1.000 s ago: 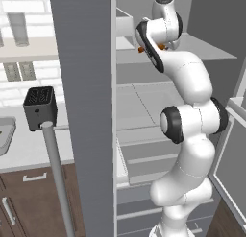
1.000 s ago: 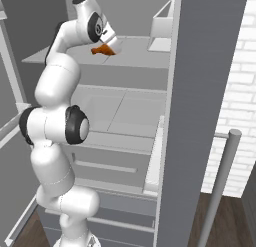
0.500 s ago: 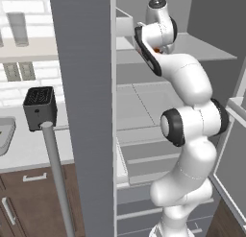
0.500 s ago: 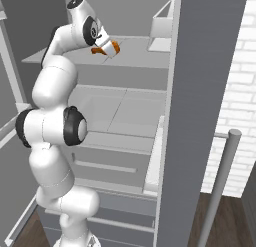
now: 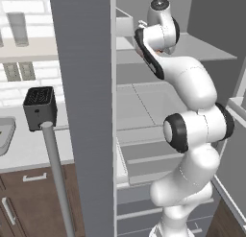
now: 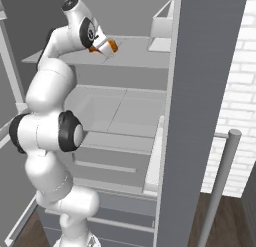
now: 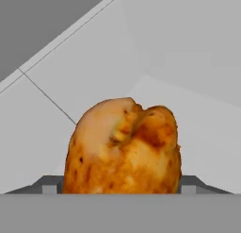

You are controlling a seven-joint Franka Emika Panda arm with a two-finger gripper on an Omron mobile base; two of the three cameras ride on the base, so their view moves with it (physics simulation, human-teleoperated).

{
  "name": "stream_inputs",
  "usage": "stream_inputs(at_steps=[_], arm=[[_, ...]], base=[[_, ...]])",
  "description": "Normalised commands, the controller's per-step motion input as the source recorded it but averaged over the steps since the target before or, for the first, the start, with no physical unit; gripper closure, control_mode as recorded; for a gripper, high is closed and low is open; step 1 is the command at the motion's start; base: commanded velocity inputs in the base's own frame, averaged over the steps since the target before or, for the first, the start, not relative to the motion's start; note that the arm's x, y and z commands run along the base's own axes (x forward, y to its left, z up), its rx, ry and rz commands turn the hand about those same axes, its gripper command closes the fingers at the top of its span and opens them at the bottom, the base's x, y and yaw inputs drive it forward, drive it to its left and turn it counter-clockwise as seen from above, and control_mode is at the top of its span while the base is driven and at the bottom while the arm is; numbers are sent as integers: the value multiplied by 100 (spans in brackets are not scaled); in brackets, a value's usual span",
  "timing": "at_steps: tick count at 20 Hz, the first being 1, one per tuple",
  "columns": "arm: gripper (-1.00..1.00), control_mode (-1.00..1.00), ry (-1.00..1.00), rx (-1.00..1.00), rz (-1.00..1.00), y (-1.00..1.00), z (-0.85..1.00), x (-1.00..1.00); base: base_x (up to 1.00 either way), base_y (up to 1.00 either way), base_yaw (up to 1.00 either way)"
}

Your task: Place one corn and one chicken drumstick in each tupperware on the nearby counter, to pack two identical lunches.

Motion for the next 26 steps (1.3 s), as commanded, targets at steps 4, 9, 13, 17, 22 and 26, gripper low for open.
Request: stream_inputs(at_steps=[4, 9, 13, 17, 22, 26], arm=[[100, -100, -13, 0, 10, 30, 0, -86], [100, -100, -4, 0, 17, 7, 0, -99], [100, -100, -2, 0, 21, -7, 0, -100], [100, -100, 0, 0, 20, -12, 0, -100], [100, -100, 0, 0, 19, -14, 0, -100], [100, -100, 0, 0, 18, -16, -4, -100]], base=[[0, 0, 0], [0, 0, 0], [0, 0, 0], [0, 0, 0], [0, 0, 0], [0, 0, 0]])
